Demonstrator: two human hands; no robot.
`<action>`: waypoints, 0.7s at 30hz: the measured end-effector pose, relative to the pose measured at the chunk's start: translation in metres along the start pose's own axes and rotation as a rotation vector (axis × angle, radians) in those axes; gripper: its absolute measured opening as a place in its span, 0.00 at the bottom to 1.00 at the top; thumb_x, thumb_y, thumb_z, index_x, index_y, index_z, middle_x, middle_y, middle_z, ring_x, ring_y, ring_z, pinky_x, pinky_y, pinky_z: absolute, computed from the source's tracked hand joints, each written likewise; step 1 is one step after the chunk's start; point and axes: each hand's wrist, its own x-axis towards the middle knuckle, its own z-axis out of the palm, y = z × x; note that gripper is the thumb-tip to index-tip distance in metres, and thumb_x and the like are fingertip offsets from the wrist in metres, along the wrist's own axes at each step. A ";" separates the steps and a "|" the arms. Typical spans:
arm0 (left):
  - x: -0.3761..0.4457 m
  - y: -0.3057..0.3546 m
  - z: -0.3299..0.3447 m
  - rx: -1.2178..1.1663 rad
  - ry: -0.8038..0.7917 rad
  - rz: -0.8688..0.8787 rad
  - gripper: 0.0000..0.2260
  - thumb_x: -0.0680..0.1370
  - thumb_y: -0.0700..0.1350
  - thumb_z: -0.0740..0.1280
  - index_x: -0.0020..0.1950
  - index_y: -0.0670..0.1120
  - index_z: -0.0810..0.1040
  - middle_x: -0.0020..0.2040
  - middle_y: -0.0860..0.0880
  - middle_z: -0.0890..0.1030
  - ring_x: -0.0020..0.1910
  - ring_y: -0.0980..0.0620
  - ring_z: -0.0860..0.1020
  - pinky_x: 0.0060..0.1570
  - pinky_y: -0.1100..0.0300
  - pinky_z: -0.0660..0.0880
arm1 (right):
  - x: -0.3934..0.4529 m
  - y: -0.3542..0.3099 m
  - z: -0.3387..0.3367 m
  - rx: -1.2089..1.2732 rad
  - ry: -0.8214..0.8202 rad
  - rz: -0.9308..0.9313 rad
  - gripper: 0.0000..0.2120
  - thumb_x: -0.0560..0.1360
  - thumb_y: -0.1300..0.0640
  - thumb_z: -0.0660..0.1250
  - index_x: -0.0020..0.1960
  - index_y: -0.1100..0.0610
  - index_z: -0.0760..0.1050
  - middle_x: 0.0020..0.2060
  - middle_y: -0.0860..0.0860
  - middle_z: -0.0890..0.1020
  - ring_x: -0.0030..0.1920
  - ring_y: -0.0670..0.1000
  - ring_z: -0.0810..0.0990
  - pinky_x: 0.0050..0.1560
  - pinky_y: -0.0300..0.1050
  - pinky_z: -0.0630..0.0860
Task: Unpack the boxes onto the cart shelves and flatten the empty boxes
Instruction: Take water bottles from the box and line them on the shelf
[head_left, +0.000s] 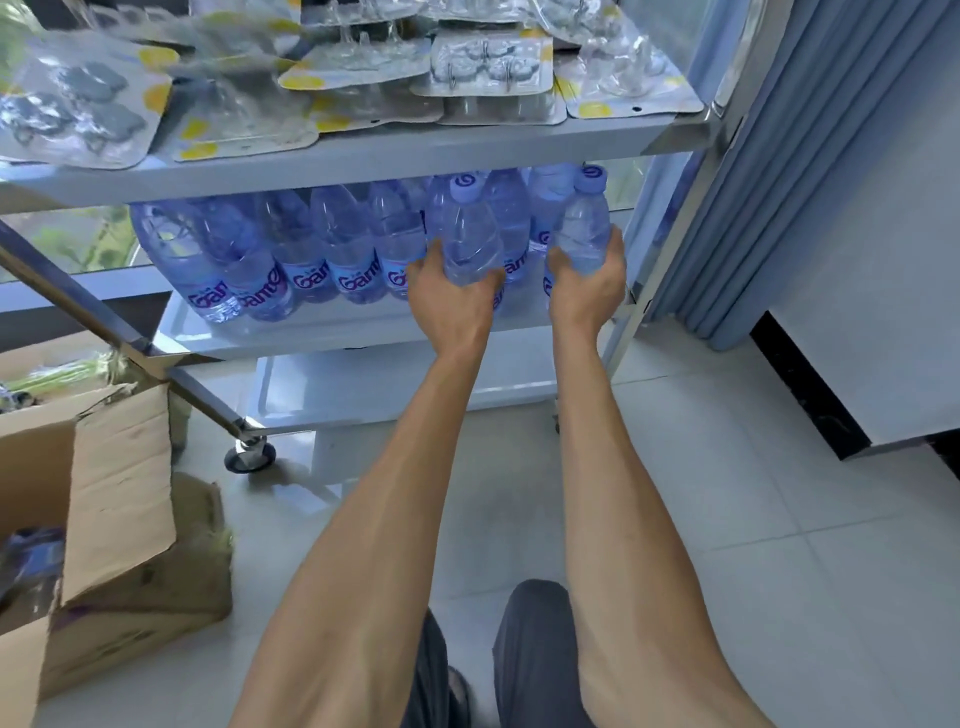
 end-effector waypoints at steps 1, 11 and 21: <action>0.002 -0.002 0.003 0.006 -0.008 -0.012 0.20 0.63 0.48 0.76 0.53 0.46 0.79 0.48 0.47 0.80 0.49 0.46 0.79 0.49 0.49 0.79 | 0.004 0.005 0.005 0.018 -0.024 -0.001 0.23 0.70 0.59 0.76 0.63 0.58 0.75 0.50 0.42 0.79 0.50 0.42 0.75 0.50 0.35 0.75; 0.011 -0.021 0.023 -0.026 0.055 -0.021 0.21 0.65 0.46 0.77 0.56 0.47 0.80 0.51 0.50 0.83 0.51 0.49 0.81 0.51 0.50 0.79 | 0.041 0.017 0.041 0.001 -0.217 0.024 0.30 0.78 0.59 0.69 0.76 0.59 0.62 0.72 0.54 0.71 0.71 0.55 0.71 0.70 0.49 0.70; 0.014 -0.021 0.028 0.011 0.034 -0.035 0.23 0.64 0.47 0.78 0.58 0.48 0.80 0.53 0.49 0.82 0.52 0.50 0.81 0.54 0.50 0.79 | 0.052 0.024 0.048 0.080 -0.221 -0.036 0.30 0.78 0.63 0.67 0.77 0.63 0.60 0.74 0.56 0.68 0.74 0.55 0.66 0.72 0.43 0.64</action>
